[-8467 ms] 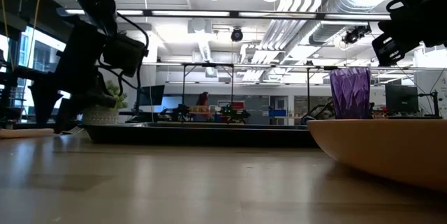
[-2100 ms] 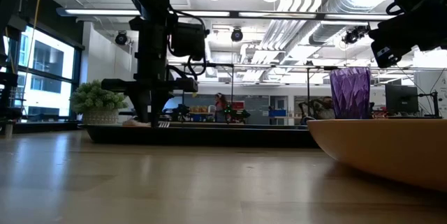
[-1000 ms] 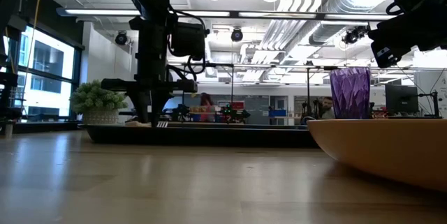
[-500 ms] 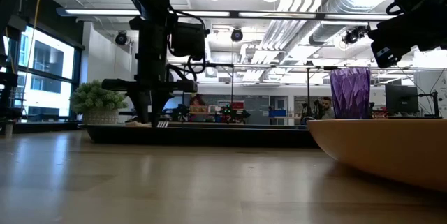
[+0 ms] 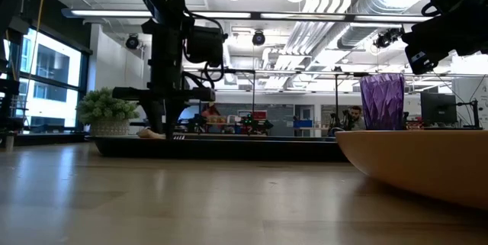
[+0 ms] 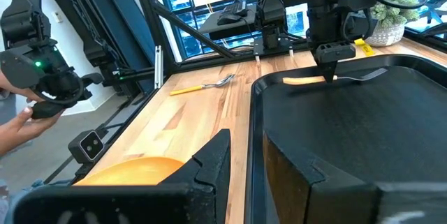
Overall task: Pick and place plate/cup/fork/spoon on tray
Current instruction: Put the orange fork into the black tray, then put the orange spoon into the black tray on the right side of the fork
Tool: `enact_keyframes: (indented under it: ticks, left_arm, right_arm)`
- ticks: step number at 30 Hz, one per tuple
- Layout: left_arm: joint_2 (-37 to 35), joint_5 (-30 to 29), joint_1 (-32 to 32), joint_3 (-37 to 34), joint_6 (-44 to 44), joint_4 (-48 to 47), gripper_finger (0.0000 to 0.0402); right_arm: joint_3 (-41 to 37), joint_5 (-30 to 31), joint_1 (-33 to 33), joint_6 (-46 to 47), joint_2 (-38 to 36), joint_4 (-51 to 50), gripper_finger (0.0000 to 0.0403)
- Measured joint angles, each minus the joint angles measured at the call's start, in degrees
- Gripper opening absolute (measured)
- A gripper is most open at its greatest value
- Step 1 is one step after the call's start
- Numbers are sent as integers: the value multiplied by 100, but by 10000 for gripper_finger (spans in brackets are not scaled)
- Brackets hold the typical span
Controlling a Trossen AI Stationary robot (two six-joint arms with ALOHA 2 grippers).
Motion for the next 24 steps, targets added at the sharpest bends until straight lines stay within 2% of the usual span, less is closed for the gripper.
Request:
enact_keyframes:
  ticks: [16, 24]
  left_arm:
    - [0, 109, 0, 0, -160, -6, 61]
    - [0, 107, 0, 0, -93, -61, 116]
  right_arm:
    - [0, 0, 0, 1, -1, 0, 79]
    - [0, 2, 0, 1, -1, 0, 79]
